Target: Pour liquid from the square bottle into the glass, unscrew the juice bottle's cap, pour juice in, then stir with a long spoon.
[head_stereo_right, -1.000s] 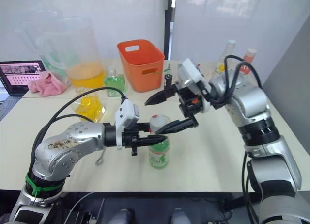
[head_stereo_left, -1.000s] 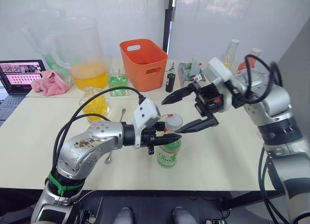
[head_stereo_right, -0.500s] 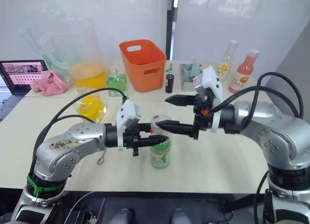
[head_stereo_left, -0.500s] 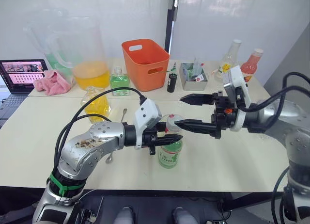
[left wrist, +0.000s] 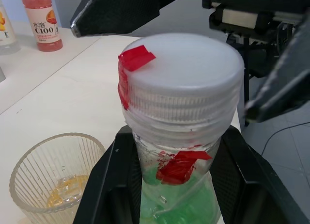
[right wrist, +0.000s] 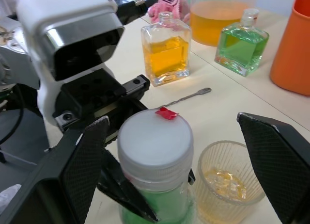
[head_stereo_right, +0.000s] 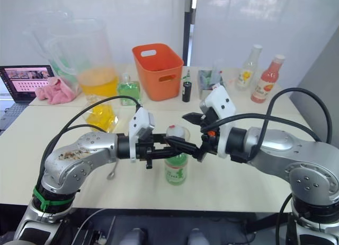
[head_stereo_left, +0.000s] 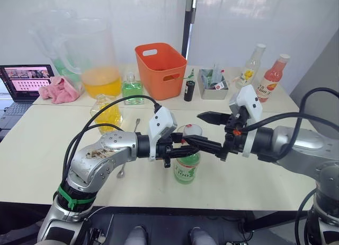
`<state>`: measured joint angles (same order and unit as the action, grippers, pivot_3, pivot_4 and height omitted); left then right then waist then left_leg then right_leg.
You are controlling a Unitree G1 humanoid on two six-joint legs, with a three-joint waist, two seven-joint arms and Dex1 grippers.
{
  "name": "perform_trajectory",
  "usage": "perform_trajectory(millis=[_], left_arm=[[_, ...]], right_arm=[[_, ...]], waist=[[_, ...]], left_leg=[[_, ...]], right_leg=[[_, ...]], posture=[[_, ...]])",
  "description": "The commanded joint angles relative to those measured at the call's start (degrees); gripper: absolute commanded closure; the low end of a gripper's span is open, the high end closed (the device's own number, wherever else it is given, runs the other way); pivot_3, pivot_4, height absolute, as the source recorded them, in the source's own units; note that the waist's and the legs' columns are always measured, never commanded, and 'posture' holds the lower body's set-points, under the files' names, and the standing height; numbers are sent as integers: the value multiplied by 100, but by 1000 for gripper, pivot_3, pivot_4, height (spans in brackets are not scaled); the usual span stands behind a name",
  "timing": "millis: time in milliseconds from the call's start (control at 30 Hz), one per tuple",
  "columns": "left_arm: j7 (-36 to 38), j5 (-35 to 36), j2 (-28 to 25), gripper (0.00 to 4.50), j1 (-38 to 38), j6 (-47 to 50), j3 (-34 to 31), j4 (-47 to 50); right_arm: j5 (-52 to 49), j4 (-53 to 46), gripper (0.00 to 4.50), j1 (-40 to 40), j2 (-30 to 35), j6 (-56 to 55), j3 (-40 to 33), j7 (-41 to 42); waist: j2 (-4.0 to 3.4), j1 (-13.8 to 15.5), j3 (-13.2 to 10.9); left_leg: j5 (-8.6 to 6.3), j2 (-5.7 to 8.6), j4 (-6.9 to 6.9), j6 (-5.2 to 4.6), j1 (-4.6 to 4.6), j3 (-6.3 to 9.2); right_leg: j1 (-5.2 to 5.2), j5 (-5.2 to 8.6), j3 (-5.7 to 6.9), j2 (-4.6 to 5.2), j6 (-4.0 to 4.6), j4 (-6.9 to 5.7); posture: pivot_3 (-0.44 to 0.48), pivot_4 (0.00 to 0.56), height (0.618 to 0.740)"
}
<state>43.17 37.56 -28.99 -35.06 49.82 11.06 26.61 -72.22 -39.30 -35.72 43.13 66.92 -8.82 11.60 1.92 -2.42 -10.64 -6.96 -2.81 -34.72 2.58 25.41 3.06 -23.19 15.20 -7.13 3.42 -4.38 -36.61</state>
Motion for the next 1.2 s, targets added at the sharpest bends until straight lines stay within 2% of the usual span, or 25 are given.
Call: perform_trajectory(millis=[33,200,300,400,567,667,800,933,1133,1167,1200], left_arm=[[142,-15,24,3082,60,77,255,-85],[134,-55,16,3082,59,68,237,-97],[97,-58,16,3082,66,74,223,-91],[35,-56,39,3082,65,97,198,-93],[-7,-84,-10,3082,77,119,171,-41],[-27,-148,-35,3082,105,67,132,2],[-22,-203,-102,3082,144,47,92,62],[-65,-222,-147,3082,209,57,26,138],[-120,-145,-156,3082,277,142,-48,235],[-128,-140,-158,3082,281,142,-49,244],[-137,-127,-159,3082,287,149,-53,258]], right_arm=[[-186,-96,1158,-157,45,-104,42,-128],[-73,39,2801,-200,181,-115,174,-27],[-48,84,2819,-215,207,-184,229,153],[270,150,2819,-257,362,-384,432,888],[1943,1065,2819,-494,937,-1994,1416,3858],[2657,1994,2819,-858,824,-3137,1874,5634],[3415,3439,2819,-1630,372,-4062,2395,7202],[3878,4460,2819,-2299,-120,-4570,2694,8001],[3781,4837,2819,-2622,-159,-4700,2921,8090],[3758,4847,2319,-2642,-148,-4691,2914,8090],[3697,4816,2007,-2658,-105,-4593,2864,8090]], waist=[[0,0,0],[1,3,0],[1,2,0],[0,1,0],[0,2,1],[0,-15,1],[0,-21,0],[0,-41,0],[0,-82,1],[0,-87,1],[0,-98,1]], left_leg=[[0,0,0,0,0,0],[0,0,0,0,0,1],[0,0,0,0,0,0],[0,0,0,0,0,0],[0,-1,-2,0,-3,-1],[0,-2,-3,0,-3,-6],[0,-2,-2,0,-1,-6],[0,-3,1,0,-2,-3],[0,-4,1,1,-6,-2],[0,-4,1,1,-7,-2],[0,-4,0,1,-8,-3]], right_leg=[[0,0,0,0,0,0],[1,0,0,0,0,2],[1,0,0,1,0,4],[1,0,0,1,0,5],[10,-4,3,1,0,25],[16,-16,3,2,-7,45],[15,-20,2,1,-12,45],[13,-32,5,-1,-31,38],[12,-35,5,-1,-32,32],[12,-33,5,-2,-30,29],[12,-33,5,-2,-30,28]], posture=[[0,150,740],[0,150,740],[0,150,740],[0,150,740],[0,150,740],[0,150,740],[0,150,740],[0,150,740],[0,150,740],[0,150,740],[0,150,740]])
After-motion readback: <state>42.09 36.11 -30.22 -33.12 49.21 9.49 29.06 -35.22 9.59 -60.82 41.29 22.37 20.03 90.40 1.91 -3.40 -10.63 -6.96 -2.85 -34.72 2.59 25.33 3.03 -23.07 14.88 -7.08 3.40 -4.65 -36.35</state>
